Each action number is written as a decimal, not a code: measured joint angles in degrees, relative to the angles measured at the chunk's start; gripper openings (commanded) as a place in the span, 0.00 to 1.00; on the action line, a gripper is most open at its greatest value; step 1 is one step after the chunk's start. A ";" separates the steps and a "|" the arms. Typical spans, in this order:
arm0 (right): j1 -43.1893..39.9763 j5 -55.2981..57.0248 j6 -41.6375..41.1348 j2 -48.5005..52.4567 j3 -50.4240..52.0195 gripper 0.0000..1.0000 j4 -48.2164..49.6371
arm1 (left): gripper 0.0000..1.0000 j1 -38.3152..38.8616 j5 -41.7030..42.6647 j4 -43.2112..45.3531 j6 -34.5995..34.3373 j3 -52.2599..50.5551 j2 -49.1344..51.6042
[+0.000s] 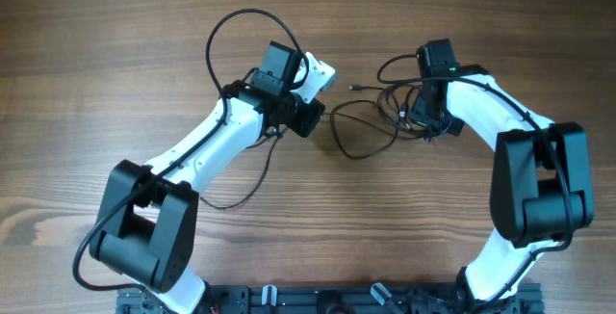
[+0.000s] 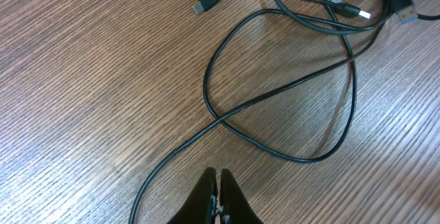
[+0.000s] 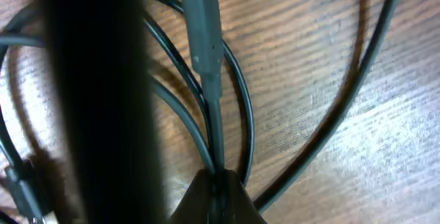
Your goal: Untangle cables
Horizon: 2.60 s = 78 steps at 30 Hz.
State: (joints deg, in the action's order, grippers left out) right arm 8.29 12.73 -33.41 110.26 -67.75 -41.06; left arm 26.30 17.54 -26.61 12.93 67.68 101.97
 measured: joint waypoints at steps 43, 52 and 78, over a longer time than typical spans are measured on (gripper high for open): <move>-21.16 9.75 12.13 -41.88 -26.16 0.04 -24.24 | 1.00 3.13 0.11 3.04 -1.79 0.00 0.00; -26.21 6.45 14.58 -29.49 -26.23 0.04 -11.06 | 1.00 3.13 -9.70 3.39 -8.59 -0.02 -3.23; -50.18 -0.20 36.04 33.55 -66.58 0.04 5.90 | 1.00 7.52 -9.57 2.67 -19.96 0.00 -10.91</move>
State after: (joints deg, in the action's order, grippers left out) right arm -41.89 12.53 2.63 143.81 -134.32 -35.16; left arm 33.82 7.97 -23.94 -7.03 67.68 91.07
